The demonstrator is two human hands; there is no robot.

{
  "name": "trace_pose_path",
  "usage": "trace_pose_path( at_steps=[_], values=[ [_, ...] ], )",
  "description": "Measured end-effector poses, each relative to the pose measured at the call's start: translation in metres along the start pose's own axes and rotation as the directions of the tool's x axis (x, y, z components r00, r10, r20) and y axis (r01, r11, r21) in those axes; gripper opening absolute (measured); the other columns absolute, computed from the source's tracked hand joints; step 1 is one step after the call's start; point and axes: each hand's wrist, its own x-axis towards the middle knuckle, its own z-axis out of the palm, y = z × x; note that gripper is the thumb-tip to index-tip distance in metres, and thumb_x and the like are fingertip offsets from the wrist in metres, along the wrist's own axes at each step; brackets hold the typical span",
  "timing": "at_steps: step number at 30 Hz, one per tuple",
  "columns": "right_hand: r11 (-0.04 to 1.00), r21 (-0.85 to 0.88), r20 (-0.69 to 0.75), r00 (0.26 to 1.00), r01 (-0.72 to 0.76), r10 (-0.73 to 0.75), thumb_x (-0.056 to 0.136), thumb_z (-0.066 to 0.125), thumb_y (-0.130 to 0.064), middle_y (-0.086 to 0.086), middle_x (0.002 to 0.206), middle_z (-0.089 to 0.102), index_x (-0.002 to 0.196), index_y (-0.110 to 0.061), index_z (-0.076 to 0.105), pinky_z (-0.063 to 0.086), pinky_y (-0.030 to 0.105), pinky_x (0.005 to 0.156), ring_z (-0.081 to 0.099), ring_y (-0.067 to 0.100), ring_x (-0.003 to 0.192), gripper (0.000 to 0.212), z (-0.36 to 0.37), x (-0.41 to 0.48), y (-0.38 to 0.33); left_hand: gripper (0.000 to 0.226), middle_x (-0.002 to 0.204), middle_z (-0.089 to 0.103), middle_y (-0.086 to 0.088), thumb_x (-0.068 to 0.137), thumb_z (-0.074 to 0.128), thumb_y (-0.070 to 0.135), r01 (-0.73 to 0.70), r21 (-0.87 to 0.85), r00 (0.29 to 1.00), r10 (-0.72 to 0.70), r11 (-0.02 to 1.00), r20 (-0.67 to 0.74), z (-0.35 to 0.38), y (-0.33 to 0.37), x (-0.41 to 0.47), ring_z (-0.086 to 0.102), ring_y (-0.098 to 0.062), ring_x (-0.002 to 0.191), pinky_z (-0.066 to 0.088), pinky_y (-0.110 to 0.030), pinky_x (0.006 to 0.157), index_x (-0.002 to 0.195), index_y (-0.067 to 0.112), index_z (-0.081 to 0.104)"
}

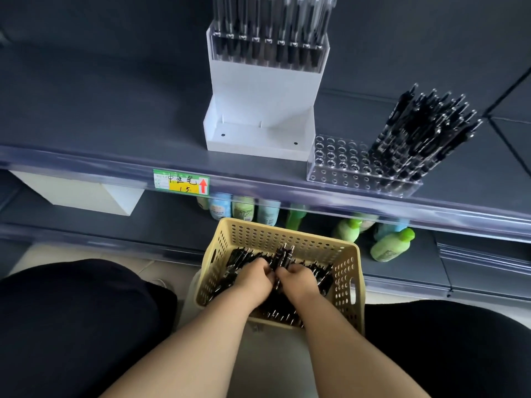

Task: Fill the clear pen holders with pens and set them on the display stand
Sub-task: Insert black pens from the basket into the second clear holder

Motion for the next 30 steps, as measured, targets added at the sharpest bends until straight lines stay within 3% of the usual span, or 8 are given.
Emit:
trace_pose_path(
  at_steps=[3,6,11,15,17,21,26,30],
  values=[
    [0.998,-0.001,-0.053,0.996,0.067,-0.067,0.089,0.057,-0.028,0.008,0.091,0.07,0.096,-0.011,0.068,0.046,0.025,0.076,0.064,0.023,0.086,0.021,-0.005,-0.017,-0.009,0.03,0.119,0.062,-0.009,0.093,0.055,0.025,-0.042,-0.051,0.992,0.036,0.998,-0.125,-0.011,0.004,-0.016,0.056,-0.025,0.11,0.041,-0.026,0.087,0.118,0.011,0.056],
    [0.987,-0.046,-0.142,0.977,0.152,-0.157,0.09,0.056,-0.025,0.007,0.106,0.068,0.116,-0.011,0.059,0.043,0.023,0.074,0.063,0.023,0.093,0.029,-0.009,-0.039,-0.02,0.035,0.12,0.062,-0.008,0.092,0.056,0.02,-0.079,-0.116,0.967,0.048,0.99,-0.248,-0.023,0.008,-0.034,0.057,-0.025,0.111,0.042,-0.027,0.09,0.127,0.014,0.053],
    [0.942,0.08,-0.233,0.925,0.327,-0.301,0.088,0.052,-0.016,0.003,0.099,0.064,0.12,-0.014,0.044,0.05,0.028,0.064,0.06,0.014,0.07,0.032,-0.027,-0.076,-0.044,0.044,0.128,0.057,-0.005,0.093,0.054,0.016,-0.182,-0.244,0.929,0.085,0.952,-0.36,-0.045,0.018,-0.067,0.055,-0.022,0.115,0.041,-0.026,0.087,0.136,0.017,0.044],
    [0.889,0.066,-0.291,0.861,0.453,-0.418,0.095,0.045,-0.033,-0.003,0.085,0.062,0.12,-0.013,0.047,0.049,0.032,0.073,0.061,0.019,0.078,0.032,-0.051,-0.098,-0.075,0.035,0.117,0.061,0.002,0.092,0.056,0.019,-0.346,-0.304,0.872,0.184,0.888,-0.453,-0.069,0.042,-0.09,0.057,-0.017,0.111,0.041,-0.022,0.085,0.127,0.017,0.052],
    [0.865,0.032,-0.316,0.826,0.5,-0.466,0.096,0.044,-0.038,-0.002,0.088,0.061,0.115,-0.013,0.05,0.042,0.027,0.073,0.056,0.017,0.08,0.033,-0.066,-0.108,-0.091,0.026,0.105,0.063,0.007,0.091,0.058,0.024,-0.421,-0.315,0.842,0.238,0.851,-0.485,-0.084,0.054,-0.098,0.06,-0.013,0.103,0.042,-0.021,0.082,0.117,0.02,0.059],
    [0.785,-0.052,-0.388,0.712,0.618,-0.586,0.094,0.05,-0.037,-0.001,0.094,0.059,0.112,-0.011,0.055,0.039,0.025,0.075,0.054,0.016,0.086,0.032,-0.104,-0.122,-0.123,0.022,0.101,0.063,0.008,0.089,0.06,0.031,-0.517,-0.202,0.771,0.349,0.832,-0.533,-0.117,0.073,-0.104,0.059,-0.008,0.094,0.046,-0.021,0.08,0.108,0.02,0.062],
    [0.632,-0.031,-0.544,0.517,0.774,-0.66,0.089,0.059,-0.021,-0.011,0.078,0.055,0.099,-0.028,0.054,0.052,0.032,0.072,0.064,0.02,0.077,0.014,-0.171,-0.128,-0.162,0.018,0.097,0.063,0.019,0.087,0.064,0.025,-0.624,-0.3,0.725,0.391,0.722,-0.567,-0.157,0.119,-0.098,0.059,0.003,0.092,0.046,-0.012,0.078,0.104,0.03,0.06],
    [0.604,-0.133,-0.628,0.405,0.786,-0.664,0.092,0.053,-0.029,-0.009,0.078,0.065,0.089,-0.032,0.055,0.044,0.026,0.075,0.065,0.016,0.082,0.004,-0.226,-0.124,-0.183,0.016,0.092,0.066,0.019,0.085,0.067,0.023,-0.707,-0.336,0.68,0.469,0.622,-0.563,-0.164,0.169,-0.079,0.061,0.004,0.089,0.05,-0.017,0.082,0.097,0.033,0.061]
  ],
)
